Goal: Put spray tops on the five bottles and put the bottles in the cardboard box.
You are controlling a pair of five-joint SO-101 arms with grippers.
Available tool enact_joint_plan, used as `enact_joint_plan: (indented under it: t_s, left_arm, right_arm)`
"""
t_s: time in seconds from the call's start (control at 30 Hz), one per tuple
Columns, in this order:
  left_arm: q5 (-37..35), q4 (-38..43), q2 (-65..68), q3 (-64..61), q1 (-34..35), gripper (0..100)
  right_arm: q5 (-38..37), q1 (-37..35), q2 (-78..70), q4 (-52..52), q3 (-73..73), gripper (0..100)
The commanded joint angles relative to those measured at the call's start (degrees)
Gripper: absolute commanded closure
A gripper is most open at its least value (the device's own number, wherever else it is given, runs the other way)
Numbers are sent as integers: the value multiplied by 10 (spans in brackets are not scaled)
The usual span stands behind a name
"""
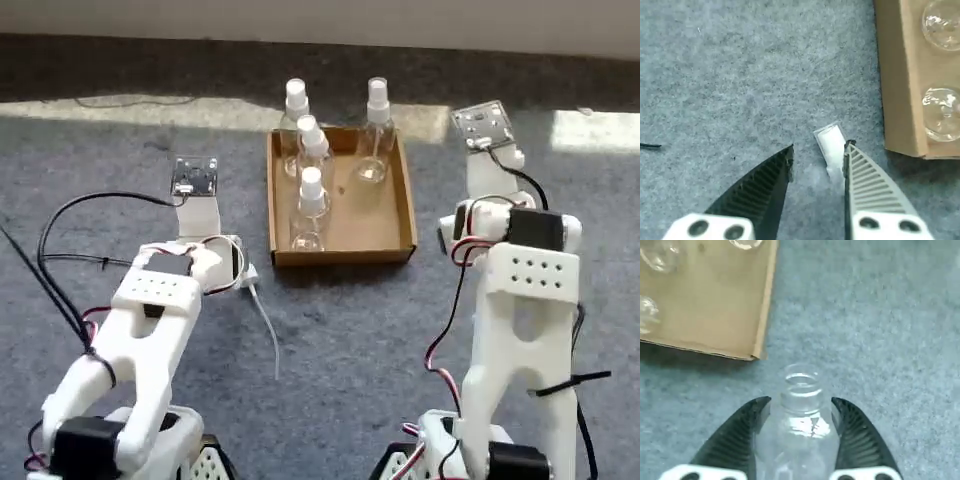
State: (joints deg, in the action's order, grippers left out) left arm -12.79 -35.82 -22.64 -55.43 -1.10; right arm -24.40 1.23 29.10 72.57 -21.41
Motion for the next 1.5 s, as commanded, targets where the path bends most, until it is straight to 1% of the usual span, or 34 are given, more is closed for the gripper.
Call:
enact_joint_plan:
  t_s: [0.0, 0.07, 0.17, 0.27, 0.4, 0.5, 0.7, 0.97, 1.1, 1.17, 1.23, 1.3, 1.4, 1.47]
  left_arm:
    - [-7, 11, 99, 74, -19, 835]
    - [-7, 11, 130, 87, -31, 835]
    - [-7, 11, 141, 91, -48, 837]
    - [-7, 11, 141, 89, -50, 838]
    - [-7, 9, 145, 87, -49, 839]
    - [-6, -19, 145, 88, -51, 840]
    - [-4, -21, 146, 88, -74, 842]
    - [-3, -18, 147, 87, -73, 994]
    - [-3, -24, 138, 94, -59, 995]
    - [-3, -52, 118, 116, -38, 995]
    - [-2, -105, 86, 153, -15, 995]
    - [16, -155, 40, 200, 12, 995]
    - [35, -210, -44, 279, 31, 995]
    - [38, -234, -102, 333, 32, 995]
  right_arm:
    - [26, -38, 60, -2, 3, 961]
    - [38, -51, 79, -2, 3, 961]
    - [54, -67, 101, -2, 2, 961]
    - [69, -85, 115, 1, 2, 961]
    - [70, -103, 136, -2, -21, 961]
    - [69, -109, 160, -3, -44, 961]
    - [69, -109, 207, -3, -66, 961]
    - [69, -112, 218, -3, -74, 961]
    - [69, -134, 222, -3, -74, 961]
    - [70, -145, 222, -3, -73, 962]
    - [70, -153, 223, -5, -70, 983]
    - [70, -163, 223, -27, -74, 996]
    - [74, -187, 223, -65, -82, 994]
    - [103, -205, 223, -102, -101, 994]
